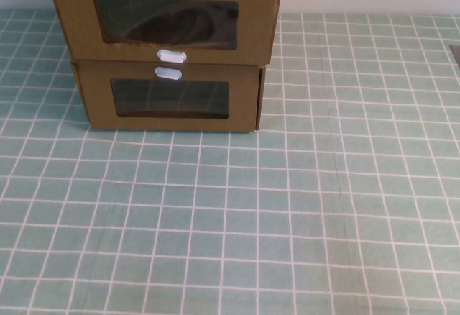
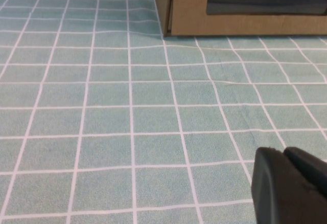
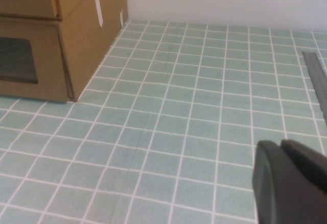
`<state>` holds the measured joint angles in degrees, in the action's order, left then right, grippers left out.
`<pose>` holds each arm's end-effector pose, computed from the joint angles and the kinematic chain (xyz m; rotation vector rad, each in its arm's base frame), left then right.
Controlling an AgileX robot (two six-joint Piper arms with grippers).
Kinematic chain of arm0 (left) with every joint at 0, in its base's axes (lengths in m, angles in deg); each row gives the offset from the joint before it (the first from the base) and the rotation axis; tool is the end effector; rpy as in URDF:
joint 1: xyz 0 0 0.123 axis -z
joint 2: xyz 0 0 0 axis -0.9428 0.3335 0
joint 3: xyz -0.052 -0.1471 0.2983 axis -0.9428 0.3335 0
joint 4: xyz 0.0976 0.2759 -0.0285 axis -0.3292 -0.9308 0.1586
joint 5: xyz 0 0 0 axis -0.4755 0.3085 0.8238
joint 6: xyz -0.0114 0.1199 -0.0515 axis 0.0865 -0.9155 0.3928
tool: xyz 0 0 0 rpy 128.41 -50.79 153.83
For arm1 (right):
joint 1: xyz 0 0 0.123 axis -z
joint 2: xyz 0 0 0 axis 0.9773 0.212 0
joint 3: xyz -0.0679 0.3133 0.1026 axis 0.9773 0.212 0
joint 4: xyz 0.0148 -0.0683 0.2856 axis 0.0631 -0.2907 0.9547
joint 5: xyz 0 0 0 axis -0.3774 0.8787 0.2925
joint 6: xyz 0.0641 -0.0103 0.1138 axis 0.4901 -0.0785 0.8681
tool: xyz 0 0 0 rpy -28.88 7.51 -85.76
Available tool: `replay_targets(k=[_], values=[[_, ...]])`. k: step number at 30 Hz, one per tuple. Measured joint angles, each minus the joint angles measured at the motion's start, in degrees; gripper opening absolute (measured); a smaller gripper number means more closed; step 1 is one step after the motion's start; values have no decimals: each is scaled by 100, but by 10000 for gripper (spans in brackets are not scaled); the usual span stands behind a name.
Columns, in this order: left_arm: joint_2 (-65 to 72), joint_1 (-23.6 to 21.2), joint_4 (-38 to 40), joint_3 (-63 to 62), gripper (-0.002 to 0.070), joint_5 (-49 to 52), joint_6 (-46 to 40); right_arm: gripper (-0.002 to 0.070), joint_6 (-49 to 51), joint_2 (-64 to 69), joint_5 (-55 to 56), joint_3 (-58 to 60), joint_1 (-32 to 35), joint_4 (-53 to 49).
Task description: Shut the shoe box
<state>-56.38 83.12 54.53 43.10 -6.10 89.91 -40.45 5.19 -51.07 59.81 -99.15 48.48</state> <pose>0.0800 -0.0162 0.1586 0.1280 1.8737 -0.1900 0.1062 0.0132 0.2841 -0.1902 1.7719 0.0850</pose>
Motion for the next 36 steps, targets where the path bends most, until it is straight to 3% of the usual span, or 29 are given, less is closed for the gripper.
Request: replay_targets(k=[8,20,28,36], values=[[0,0,0,0,-5,0,0,-15,0,-12,0,0,23,0],[-11,13,0,0,-5,2,0,-15,0,-1067,79,148,728,307],[-11,13,0,0,-5,2,0,-15,-30,-1278,2095,1138,1391,1014],[-11,13,0,0,-5,12,0,-15,-2221,-1537,2628,2056,1945,3380]])
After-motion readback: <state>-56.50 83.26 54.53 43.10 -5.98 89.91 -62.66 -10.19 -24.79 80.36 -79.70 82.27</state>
